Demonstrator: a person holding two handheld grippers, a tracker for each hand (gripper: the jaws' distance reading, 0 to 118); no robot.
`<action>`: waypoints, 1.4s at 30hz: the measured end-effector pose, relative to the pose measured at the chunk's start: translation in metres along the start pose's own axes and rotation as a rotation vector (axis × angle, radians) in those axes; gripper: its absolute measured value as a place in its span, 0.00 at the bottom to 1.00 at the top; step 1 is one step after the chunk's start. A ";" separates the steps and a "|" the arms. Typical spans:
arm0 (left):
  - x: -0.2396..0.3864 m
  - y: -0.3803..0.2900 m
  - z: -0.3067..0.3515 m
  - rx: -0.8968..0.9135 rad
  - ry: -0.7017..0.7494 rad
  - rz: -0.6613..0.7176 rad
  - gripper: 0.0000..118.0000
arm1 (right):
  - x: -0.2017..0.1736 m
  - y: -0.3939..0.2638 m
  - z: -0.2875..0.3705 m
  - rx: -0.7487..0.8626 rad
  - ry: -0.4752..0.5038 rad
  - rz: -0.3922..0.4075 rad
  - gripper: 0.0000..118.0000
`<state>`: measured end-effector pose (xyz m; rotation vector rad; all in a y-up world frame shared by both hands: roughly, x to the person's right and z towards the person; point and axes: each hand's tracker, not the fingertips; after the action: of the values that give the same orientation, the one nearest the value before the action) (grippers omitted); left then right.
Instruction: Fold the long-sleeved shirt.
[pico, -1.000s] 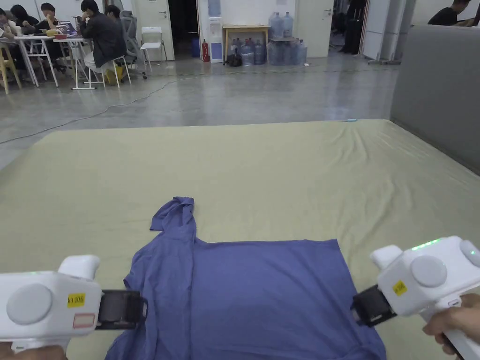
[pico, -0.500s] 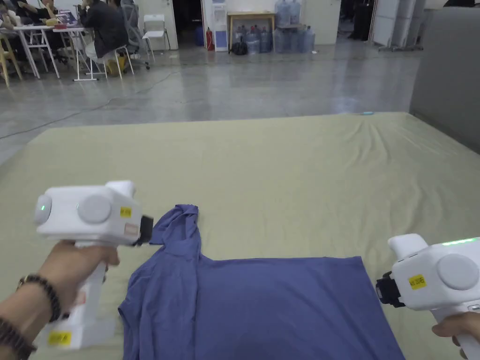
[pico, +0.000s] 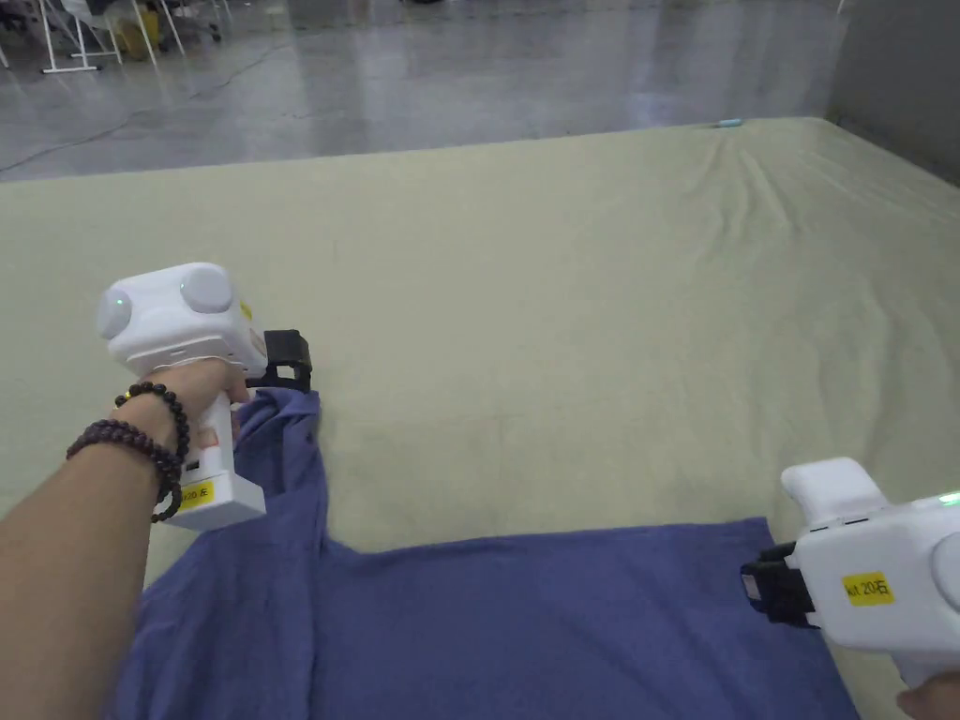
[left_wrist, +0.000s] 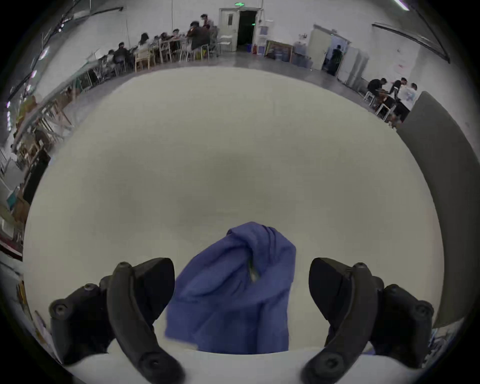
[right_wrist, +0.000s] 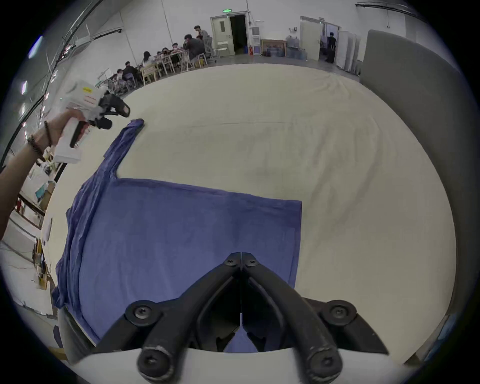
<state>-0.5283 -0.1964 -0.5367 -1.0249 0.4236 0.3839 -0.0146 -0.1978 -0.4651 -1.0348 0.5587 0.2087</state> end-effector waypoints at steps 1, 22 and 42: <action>0.003 -0.001 -0.008 -0.010 0.012 -0.007 0.86 | -0.001 0.000 -0.003 -0.002 -0.002 0.002 0.00; -0.012 -0.111 0.221 0.221 -0.118 -0.104 0.05 | -0.015 -0.008 0.058 0.047 -0.048 -0.010 0.00; -0.057 -0.320 0.156 -0.029 -0.135 0.061 0.84 | -0.064 -0.071 0.097 0.014 -0.051 0.056 0.00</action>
<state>-0.3940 -0.2153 -0.2028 -1.0094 0.3289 0.5124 -0.0061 -0.1441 -0.3397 -0.9987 0.5424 0.2795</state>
